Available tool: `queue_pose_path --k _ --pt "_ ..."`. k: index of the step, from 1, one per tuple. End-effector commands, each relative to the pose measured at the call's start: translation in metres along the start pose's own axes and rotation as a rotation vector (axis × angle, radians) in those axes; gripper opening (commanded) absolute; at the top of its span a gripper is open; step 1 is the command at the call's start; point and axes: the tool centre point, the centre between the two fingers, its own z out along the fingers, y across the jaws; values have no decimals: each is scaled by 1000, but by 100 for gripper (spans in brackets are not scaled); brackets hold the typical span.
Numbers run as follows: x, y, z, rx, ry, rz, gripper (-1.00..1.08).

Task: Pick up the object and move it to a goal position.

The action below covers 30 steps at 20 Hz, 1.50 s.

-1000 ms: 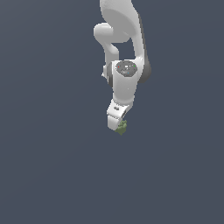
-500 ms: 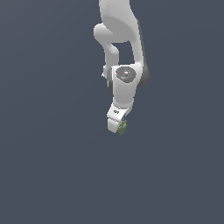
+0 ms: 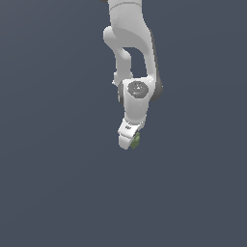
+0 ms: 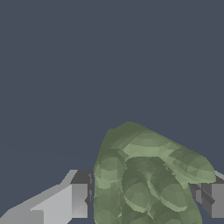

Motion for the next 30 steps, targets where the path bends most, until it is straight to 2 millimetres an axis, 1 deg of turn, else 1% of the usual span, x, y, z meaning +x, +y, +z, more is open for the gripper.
queue_pose_path --k 1,11,16,21,27,30 --pt "0 0 1 0 0 -1 -100" --pt "1 0 -1 -1 0 0 -100" --pt "8 1 -14 -1 0 0 -100" --pt "22 2 -39 0 1 -1 -100" --pt "48 5 -84 0 1 -1 -100" --pt "59 6 -103 0 1 -1 -100"
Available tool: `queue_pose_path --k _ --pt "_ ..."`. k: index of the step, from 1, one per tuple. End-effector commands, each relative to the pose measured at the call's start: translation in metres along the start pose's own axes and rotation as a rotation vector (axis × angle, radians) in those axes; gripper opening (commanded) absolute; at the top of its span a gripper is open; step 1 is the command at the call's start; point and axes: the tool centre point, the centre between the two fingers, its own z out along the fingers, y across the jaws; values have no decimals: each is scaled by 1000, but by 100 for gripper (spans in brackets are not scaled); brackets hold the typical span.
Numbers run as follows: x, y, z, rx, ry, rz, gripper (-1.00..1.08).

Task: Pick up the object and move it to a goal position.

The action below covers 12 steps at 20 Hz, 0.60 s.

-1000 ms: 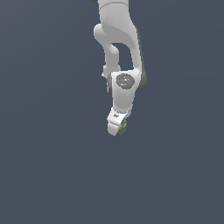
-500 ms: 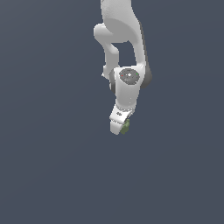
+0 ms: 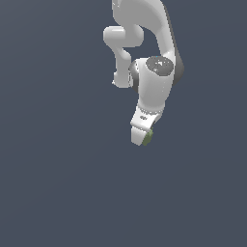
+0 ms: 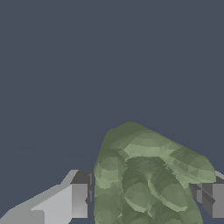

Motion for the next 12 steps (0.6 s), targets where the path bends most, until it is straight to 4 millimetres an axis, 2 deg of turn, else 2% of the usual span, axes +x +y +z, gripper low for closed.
queue_pose_path --k 1,6,12 --pt "9 1 -15 1 0 0 -100" --pt "20 4 -34 1 -1 1 -100" --pt "25 5 -40 1 -1 1 -100"
